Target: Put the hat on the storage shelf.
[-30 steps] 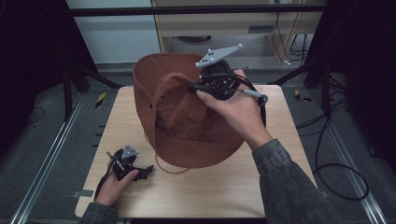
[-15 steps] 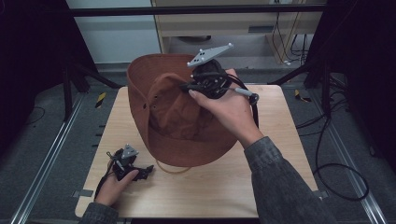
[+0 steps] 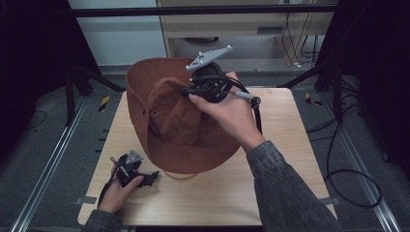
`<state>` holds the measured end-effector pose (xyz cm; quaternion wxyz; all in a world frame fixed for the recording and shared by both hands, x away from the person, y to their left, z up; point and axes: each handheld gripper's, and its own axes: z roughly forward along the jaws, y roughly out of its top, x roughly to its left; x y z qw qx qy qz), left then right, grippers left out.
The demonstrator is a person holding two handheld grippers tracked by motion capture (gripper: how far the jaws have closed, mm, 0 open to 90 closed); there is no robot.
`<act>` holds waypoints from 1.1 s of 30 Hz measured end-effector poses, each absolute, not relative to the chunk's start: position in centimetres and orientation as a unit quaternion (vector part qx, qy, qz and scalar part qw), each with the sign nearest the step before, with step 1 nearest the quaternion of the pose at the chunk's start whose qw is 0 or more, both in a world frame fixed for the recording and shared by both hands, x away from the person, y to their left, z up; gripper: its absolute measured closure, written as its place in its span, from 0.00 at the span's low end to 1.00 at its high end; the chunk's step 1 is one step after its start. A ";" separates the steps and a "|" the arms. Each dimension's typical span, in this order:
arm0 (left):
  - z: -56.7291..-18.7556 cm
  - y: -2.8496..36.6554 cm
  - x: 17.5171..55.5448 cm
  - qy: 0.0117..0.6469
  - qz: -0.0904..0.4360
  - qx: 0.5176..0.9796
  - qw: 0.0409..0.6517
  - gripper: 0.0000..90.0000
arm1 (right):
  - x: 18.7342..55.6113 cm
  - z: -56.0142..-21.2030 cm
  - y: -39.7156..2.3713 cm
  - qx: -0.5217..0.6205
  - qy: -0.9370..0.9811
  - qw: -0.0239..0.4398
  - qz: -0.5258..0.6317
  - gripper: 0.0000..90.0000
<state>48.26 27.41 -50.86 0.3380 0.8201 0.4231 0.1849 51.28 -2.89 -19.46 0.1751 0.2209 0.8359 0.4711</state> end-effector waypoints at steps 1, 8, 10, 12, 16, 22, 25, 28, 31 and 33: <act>-50.9 27.4 48.3 0.423 0.185 0.820 0.338 0.00 | 51.3 -19.4 -2.7 0.219 0.836 0.174 0.472 0.99; -50.8 27.4 48.3 0.423 0.184 0.821 0.336 0.00 | 51.4 -19.6 -1.8 0.217 0.836 0.168 0.474 0.99; -50.8 27.4 48.3 0.423 0.185 0.821 0.336 0.00 | 51.3 -19.6 -1.5 0.214 0.838 0.167 0.473 0.99; -50.8 27.4 48.3 0.423 0.185 0.821 0.336 0.00 | 51.3 -19.7 -1.3 0.213 0.839 0.165 0.473 0.99; -50.8 27.4 48.3 0.423 0.185 0.821 0.336 0.00 | 51.4 -19.8 -1.0 0.214 0.838 0.164 0.474 0.99; -50.8 27.4 48.2 0.423 0.185 0.821 0.336 0.00 | 51.5 -20.3 -0.6 0.216 0.838 0.163 0.473 0.99; -50.8 27.4 48.3 0.423 0.185 0.821 0.336 0.00 | 51.6 -20.6 -0.4 0.216 0.839 0.160 0.473 0.98; -50.8 27.4 48.3 0.423 0.185 0.821 0.336 0.00 | 51.6 -20.8 -0.2 0.215 0.841 0.159 0.470 0.98; -50.8 27.4 48.3 0.423 0.185 0.821 0.336 0.00 | 51.7 -21.1 -0.1 0.215 0.843 0.157 0.467 0.98; -50.8 27.4 48.3 0.423 0.185 0.821 0.337 0.00 | 51.7 -21.3 0.0 0.214 0.845 0.156 0.465 0.98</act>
